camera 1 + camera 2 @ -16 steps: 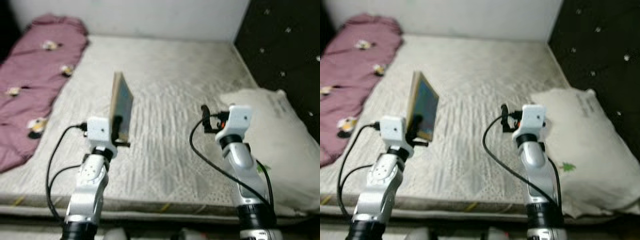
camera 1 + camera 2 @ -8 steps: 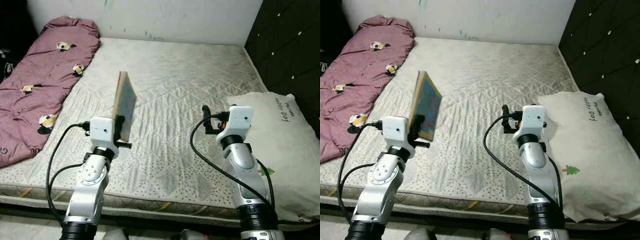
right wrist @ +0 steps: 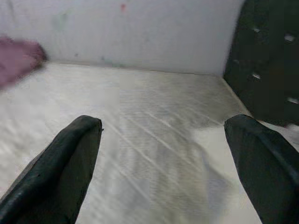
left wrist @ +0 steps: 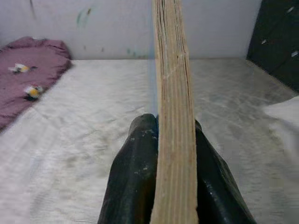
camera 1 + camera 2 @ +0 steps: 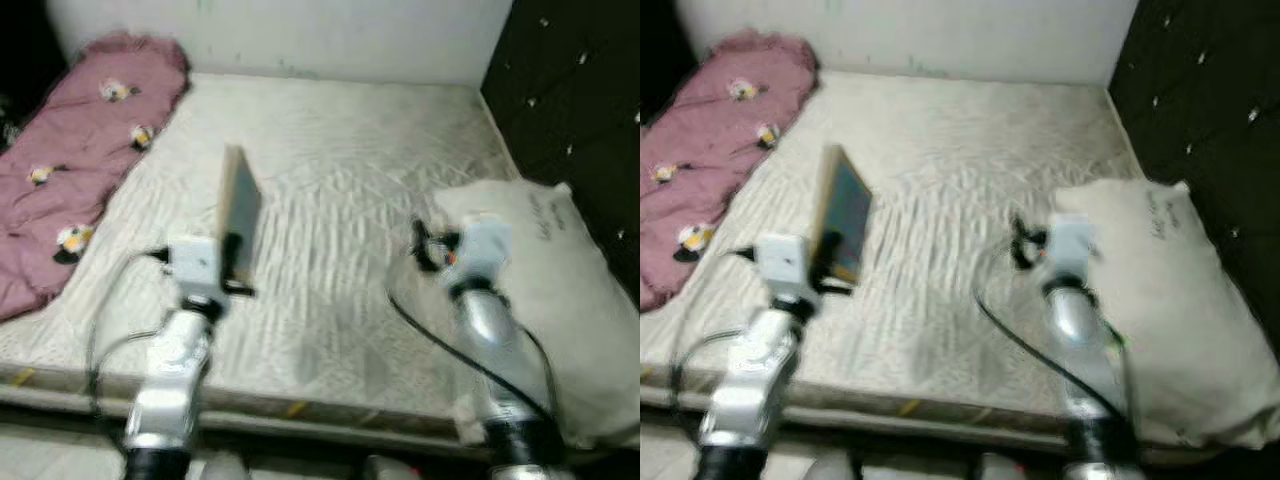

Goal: Clean up the room

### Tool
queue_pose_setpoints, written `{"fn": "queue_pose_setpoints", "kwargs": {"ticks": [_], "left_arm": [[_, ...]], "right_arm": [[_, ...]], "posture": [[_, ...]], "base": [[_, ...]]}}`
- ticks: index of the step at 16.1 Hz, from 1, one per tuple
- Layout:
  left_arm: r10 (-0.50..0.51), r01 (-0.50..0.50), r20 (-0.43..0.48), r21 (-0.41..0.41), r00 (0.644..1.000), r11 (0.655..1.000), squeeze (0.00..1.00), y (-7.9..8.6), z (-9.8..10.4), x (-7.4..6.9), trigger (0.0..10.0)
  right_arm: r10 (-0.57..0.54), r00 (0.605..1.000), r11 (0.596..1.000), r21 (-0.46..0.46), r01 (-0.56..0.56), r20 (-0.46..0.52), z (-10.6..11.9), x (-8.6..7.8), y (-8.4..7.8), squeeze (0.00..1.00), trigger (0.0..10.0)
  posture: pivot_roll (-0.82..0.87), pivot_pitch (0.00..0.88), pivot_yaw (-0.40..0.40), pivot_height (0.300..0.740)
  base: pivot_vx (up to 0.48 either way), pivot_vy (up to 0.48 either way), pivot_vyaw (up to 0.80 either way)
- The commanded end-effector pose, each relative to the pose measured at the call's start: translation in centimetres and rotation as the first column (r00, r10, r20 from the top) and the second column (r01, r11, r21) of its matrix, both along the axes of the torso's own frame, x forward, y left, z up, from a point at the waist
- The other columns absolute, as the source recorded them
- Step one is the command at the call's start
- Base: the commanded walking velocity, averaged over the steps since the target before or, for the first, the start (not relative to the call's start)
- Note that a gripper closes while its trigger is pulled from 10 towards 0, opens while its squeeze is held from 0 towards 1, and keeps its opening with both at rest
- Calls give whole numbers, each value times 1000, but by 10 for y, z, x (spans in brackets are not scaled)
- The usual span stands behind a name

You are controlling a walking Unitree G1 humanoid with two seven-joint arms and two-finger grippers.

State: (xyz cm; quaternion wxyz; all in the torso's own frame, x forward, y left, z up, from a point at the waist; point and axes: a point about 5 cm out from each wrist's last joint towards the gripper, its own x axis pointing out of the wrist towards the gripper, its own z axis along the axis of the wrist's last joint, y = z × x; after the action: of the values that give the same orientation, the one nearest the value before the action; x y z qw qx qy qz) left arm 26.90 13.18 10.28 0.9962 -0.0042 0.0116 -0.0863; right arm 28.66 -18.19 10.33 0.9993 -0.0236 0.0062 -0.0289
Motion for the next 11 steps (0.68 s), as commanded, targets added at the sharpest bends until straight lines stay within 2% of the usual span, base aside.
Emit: {"fn": "queue_pose_setpoints", "kwargs": {"ticks": [1,4,6,8,9,10,11], "left_arm": [[-5,5,48,11,999,1000,0,3,10,2,10000],[52,-52,34,18,998,998,0,8,5,-2,10000],[123,-123,-25,-4,992,992,0,18,-3,-8,10000],[161,-161,1,7,987,987,0,24,0,-11,10000],[145,-146,54,7,988,989,0,27,5,-9,10000],[123,-122,55,-18,991,992,0,27,5,-9,10000],[137,-138,60,1,989,990,0,29,6,-8,10000]], "right_arm": [[11,999,1000,2,-11,39,9,1,4,0,10000],[6,1000,1000,5,-7,25,3,-9,1,0,10000],[0,1000,1000,15,0,14,-1,-14,0,0,10000],[-7,1000,1000,22,7,4,-1,-15,0,0,10000],[-7,1000,1000,27,7,6,0,-14,1,0,10000],[-6,1000,1000,28,6,12,1,-13,1,0,10000],[-5,1000,1000,28,5,14,2,-12,1,0,10000]], "posture": [[-10,0,-14,740],[-21,0,-11,740],[-26,0,-3,740],[-20,0,-3,740],[-20,0,-4,740],[-19,0,-7,740],[-20,0,-7,740]], "base": [[0,-349,0],[0,0,0],[0,0,0],[0,0,-222],[0,0,-800],[0,0,-500],[0,0,0]]}}
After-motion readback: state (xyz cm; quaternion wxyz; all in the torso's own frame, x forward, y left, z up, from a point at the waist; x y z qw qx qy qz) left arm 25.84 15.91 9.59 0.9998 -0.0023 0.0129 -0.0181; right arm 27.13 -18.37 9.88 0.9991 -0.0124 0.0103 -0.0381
